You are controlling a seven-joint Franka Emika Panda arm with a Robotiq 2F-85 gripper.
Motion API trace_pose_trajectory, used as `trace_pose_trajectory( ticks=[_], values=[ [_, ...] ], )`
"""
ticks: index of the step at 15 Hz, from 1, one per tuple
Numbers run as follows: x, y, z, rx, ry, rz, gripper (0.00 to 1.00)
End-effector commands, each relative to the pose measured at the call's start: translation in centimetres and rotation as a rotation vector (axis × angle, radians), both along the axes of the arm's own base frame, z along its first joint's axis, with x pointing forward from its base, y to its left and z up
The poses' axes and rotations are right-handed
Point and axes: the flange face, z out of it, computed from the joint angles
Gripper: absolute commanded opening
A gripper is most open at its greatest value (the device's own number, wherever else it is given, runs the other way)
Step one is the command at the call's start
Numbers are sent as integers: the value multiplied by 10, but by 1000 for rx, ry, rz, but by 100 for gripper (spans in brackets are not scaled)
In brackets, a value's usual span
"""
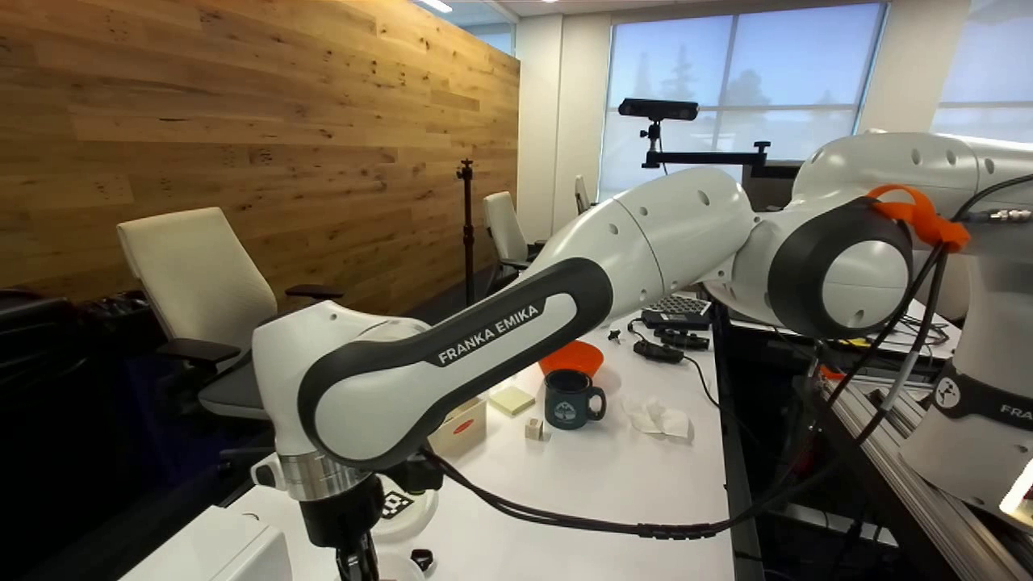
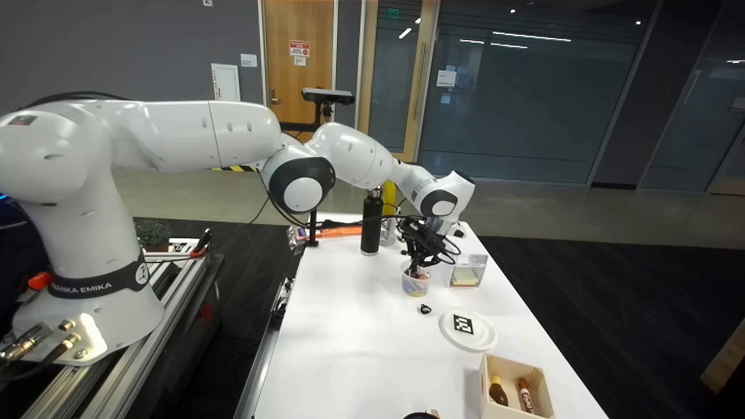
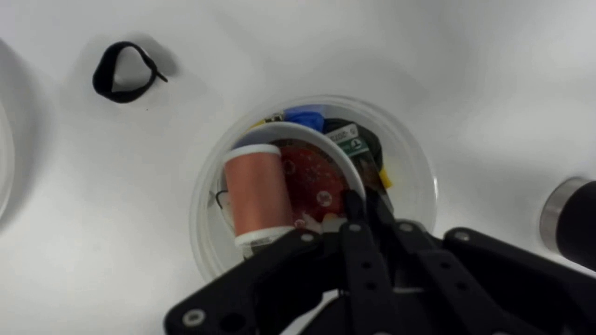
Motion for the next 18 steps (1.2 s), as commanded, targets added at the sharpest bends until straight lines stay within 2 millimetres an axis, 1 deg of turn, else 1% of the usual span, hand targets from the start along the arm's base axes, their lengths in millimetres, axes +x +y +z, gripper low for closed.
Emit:
trace_pose_trajectory(
  ticks=[1, 9, 12, 15, 16, 18],
  values=[
    [6, -3, 6, 0, -27, -14, 2],
    [20, 4, 46, 14, -110, -28, 1],
    [19, 7, 47, 29, -103, -28, 1],
    [15, 7, 39, 37, -82, -25, 1],
    [16, 8, 40, 40, -84, -25, 1],
    [18, 10, 47, 45, -101, -20, 1]
  ],
)
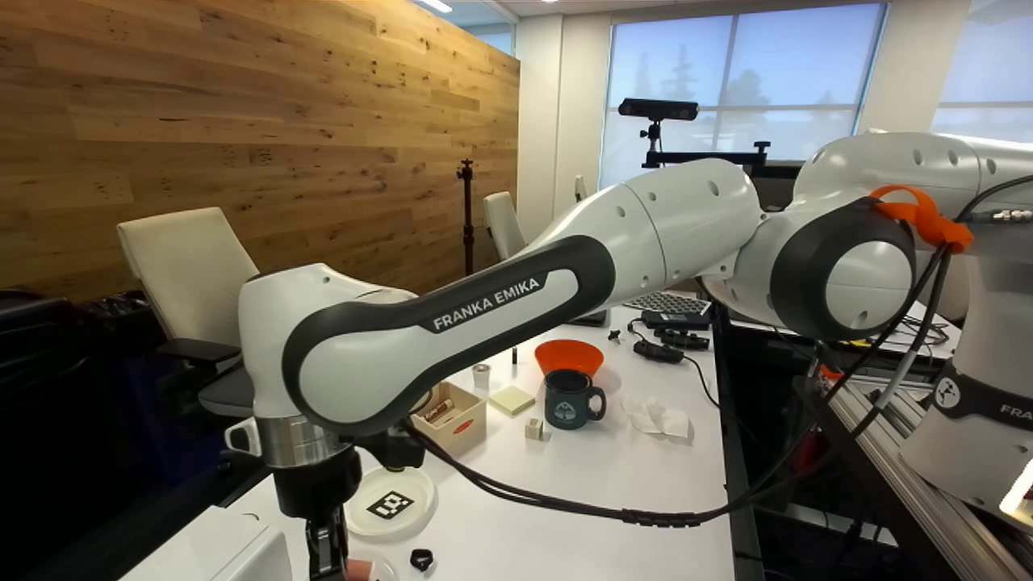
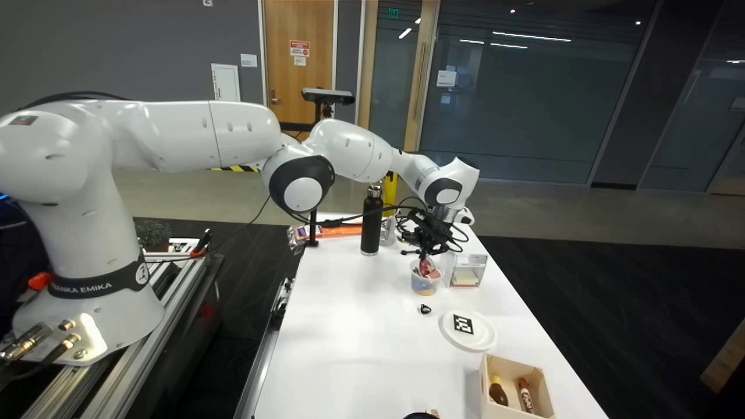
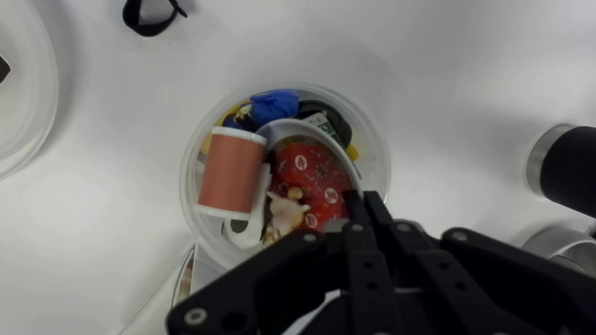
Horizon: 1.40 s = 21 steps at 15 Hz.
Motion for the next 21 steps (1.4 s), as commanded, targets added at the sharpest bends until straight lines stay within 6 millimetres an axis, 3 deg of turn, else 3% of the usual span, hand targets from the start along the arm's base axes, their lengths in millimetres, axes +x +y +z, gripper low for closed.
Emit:
trace_pose_trajectory(
  ticks=[1, 6, 9, 12, 21],
  values=[
    [3, 5, 12, 16, -26, -7, 1],
    [5, 20, 34, 21, -69, -11, 1],
    [14, 17, 56, 13, -118, -42, 1],
    [26, -4, 67, 9, -149, -117, 1],
    [45, -74, 53, -121, -167, -232, 1]
  ],
)
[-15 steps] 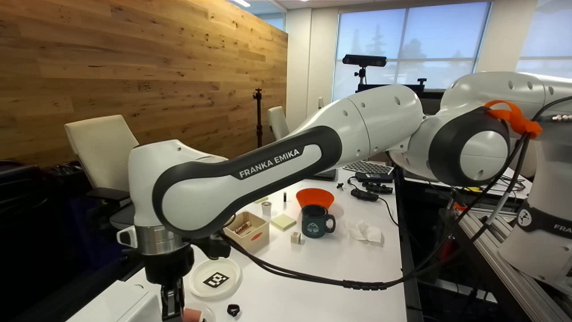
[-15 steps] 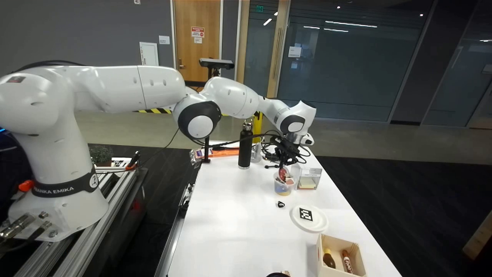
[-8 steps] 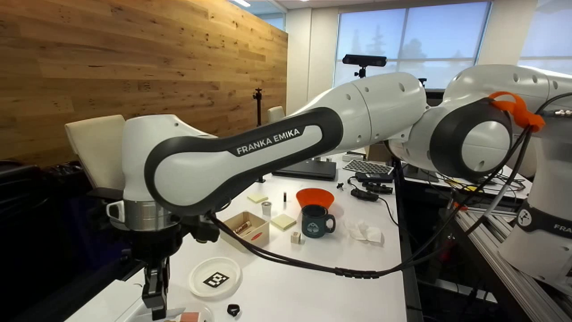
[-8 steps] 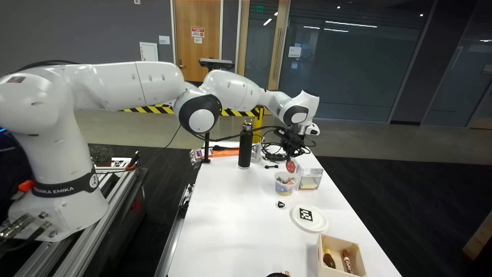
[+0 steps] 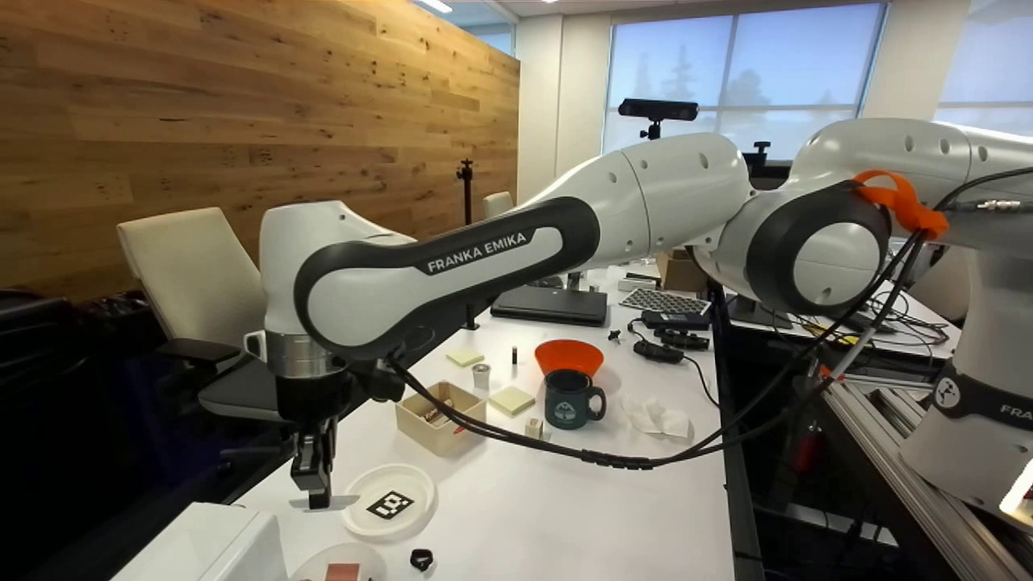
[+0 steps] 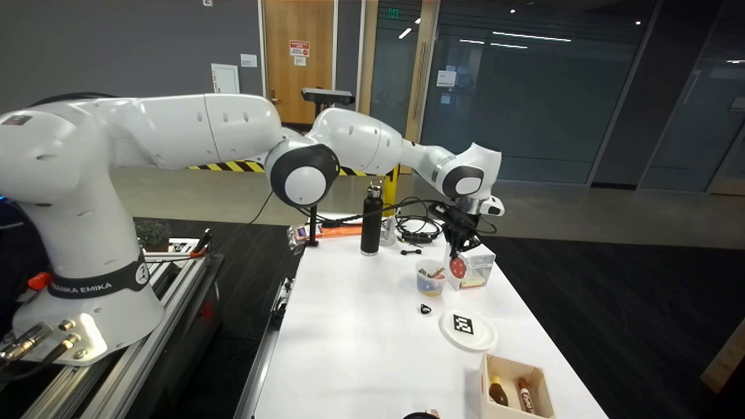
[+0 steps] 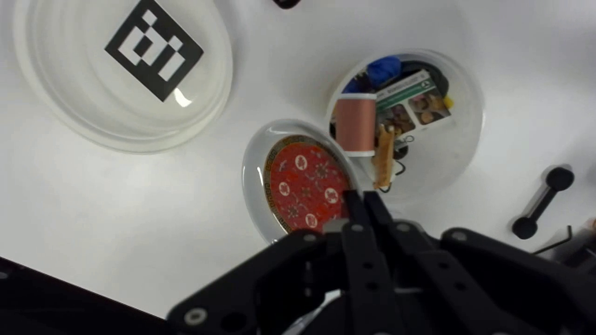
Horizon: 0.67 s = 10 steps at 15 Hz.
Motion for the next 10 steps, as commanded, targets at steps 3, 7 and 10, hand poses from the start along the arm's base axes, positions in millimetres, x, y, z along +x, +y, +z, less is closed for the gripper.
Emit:
trace_pose_trajectory(
  ticks=[3, 7, 10],
  values=[
    [4, -28, -15, -148, -15, -112, 1],
    [-2, -43, -37, -225, 22, -180, 1],
    [-10, -44, -57, -285, 61, -210, 1]
  ],
)
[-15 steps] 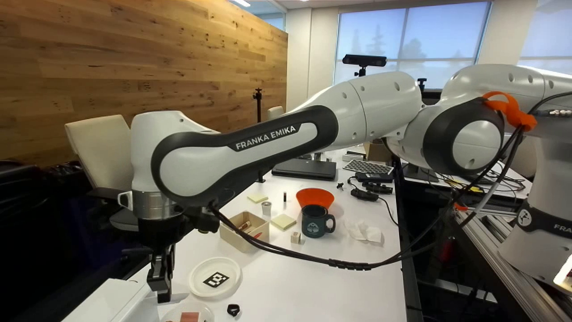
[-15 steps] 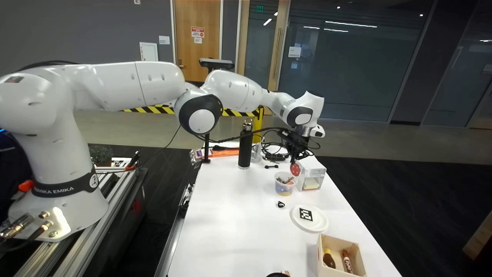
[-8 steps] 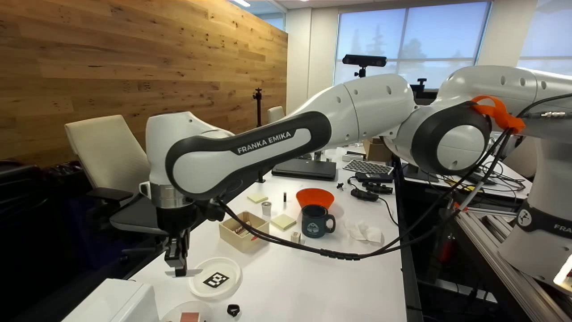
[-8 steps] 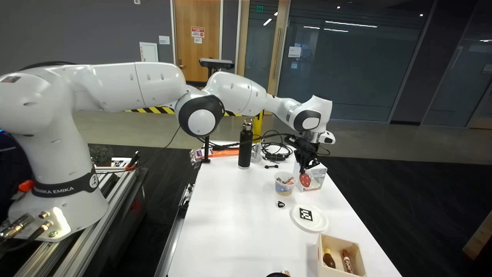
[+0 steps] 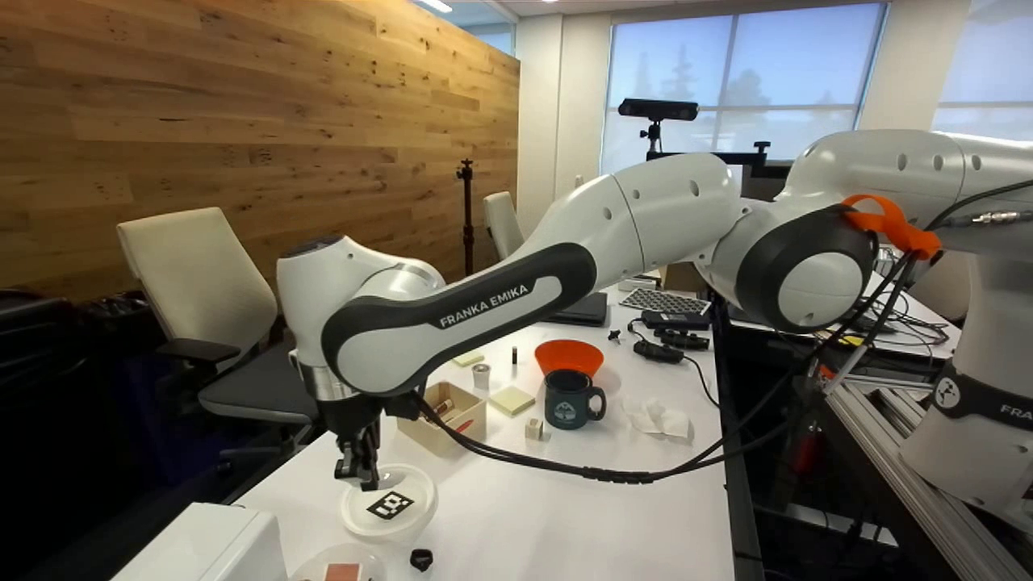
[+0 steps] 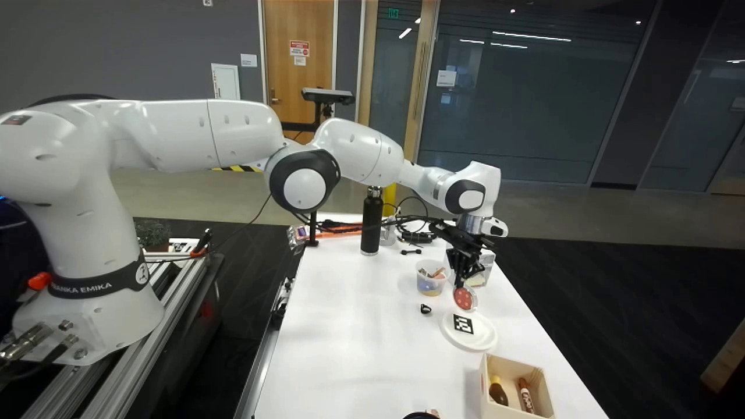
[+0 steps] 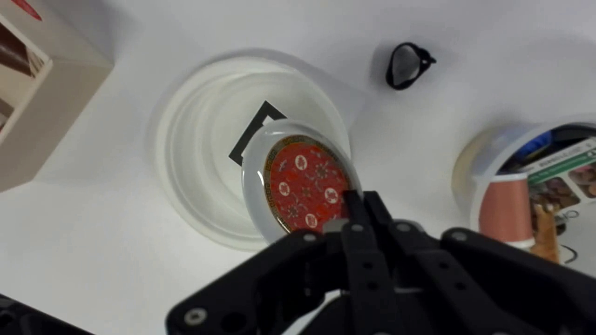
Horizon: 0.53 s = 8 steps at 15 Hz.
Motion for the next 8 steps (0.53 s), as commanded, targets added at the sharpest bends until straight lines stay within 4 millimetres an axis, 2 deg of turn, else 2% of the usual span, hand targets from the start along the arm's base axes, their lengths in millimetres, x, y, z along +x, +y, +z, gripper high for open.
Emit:
trace_pose_trajectory(
  ticks=[1, 3, 8],
  values=[
    [-10, 2, -18, -97, 30, -42, 1],
    [-16, 4, -29, -184, 51, 2, 1],
    [-26, 15, -42, -351, 51, 92, 1]
  ],
)
